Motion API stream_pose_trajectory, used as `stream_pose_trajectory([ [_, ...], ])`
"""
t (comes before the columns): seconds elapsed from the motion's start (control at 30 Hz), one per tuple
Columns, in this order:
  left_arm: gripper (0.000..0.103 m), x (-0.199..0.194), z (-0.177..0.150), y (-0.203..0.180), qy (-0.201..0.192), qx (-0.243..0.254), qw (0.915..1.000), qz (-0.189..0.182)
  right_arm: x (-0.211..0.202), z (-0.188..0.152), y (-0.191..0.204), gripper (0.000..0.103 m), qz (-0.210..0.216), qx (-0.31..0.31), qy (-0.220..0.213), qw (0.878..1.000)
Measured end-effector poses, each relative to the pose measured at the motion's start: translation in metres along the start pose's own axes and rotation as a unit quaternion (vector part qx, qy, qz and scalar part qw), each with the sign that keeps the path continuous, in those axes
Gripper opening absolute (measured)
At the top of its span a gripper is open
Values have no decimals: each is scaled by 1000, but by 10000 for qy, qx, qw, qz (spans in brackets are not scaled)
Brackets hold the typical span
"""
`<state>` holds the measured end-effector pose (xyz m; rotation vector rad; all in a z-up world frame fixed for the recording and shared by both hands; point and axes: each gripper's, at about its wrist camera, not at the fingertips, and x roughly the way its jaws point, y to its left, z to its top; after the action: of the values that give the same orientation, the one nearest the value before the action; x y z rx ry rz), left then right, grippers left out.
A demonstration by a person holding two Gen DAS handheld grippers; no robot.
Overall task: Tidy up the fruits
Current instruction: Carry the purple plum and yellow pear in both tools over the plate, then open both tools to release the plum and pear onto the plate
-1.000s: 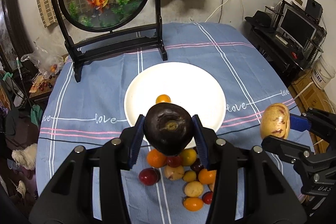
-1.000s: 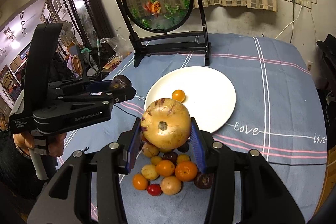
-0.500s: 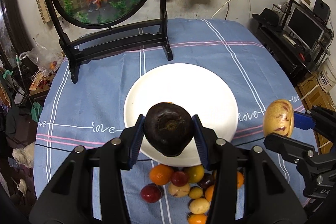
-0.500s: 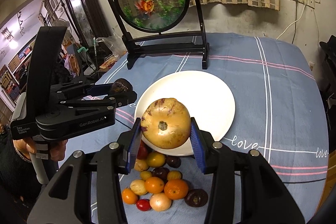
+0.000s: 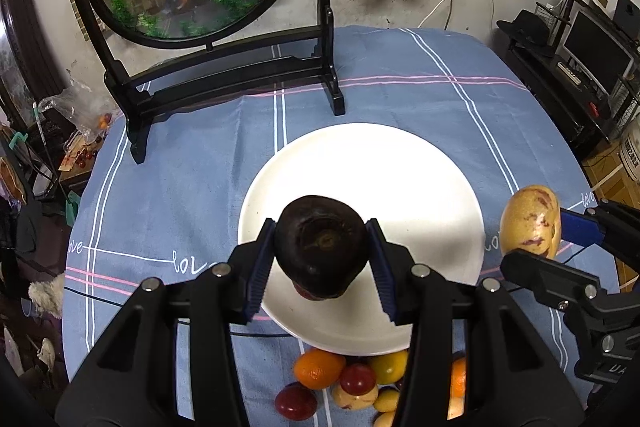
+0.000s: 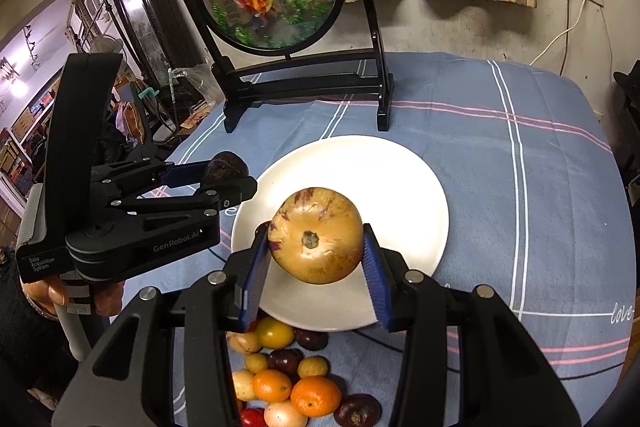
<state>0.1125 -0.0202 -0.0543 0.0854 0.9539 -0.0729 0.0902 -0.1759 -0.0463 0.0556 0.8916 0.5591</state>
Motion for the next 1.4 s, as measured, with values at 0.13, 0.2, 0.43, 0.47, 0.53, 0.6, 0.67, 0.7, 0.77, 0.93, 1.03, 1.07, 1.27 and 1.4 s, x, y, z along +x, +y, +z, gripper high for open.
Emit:
stream_pose_trajectory([
  [0.13,46,6,0,6,19,-59,10000,34,7,2,-4,45,-28,-2,49,10000],
  [0.2,46,9,-1,10,42,-107,9999,58,10,1,-7,45,-55,10,89,9999],
  [0.43,46,18,-3,39,109,-364,9991,172,30,-12,-25,45,-439,-44,419,9981],
  [0.47,46,20,-2,42,115,-372,9990,205,33,-14,-27,45,-450,-38,463,9979],
  [0.53,46,25,-1,41,161,-351,9992,130,41,-15,-29,45,-420,-8,558,9976],
  [0.6,46,32,2,30,201,-274,9994,52,54,-14,-29,45,-411,0,651,9970],
  [0.67,46,43,5,13,289,-106,9995,44,67,-11,-26,45,-435,-51,747,9962],
  [0.7,46,48,5,7,331,-48,9994,5,72,-10,-26,45,-440,-70,792,9959],
  [0.77,46,57,5,-5,434,63,9990,-22,82,-8,-27,45,-433,-68,889,9951],
  [0.93,63,72,7,-15,537,182,9984,29,102,-7,-27,71,-681,-306,1130,9908],
  [1.03,64,66,10,-14,398,194,9990,55,95,-4,-30,72,-656,-243,970,9928],
  [1.07,64,64,11,-12,377,172,9991,69,92,-2,-31,72,-646,-222,947,9932],
  [1.27,67,37,20,23,94,-310,9993,208,57,28,-29,72,-501,72,502,9975],
  [1.4,69,30,7,53,170,-532,9962,668,35,39,12,72,-376,-100,212,9990],
])
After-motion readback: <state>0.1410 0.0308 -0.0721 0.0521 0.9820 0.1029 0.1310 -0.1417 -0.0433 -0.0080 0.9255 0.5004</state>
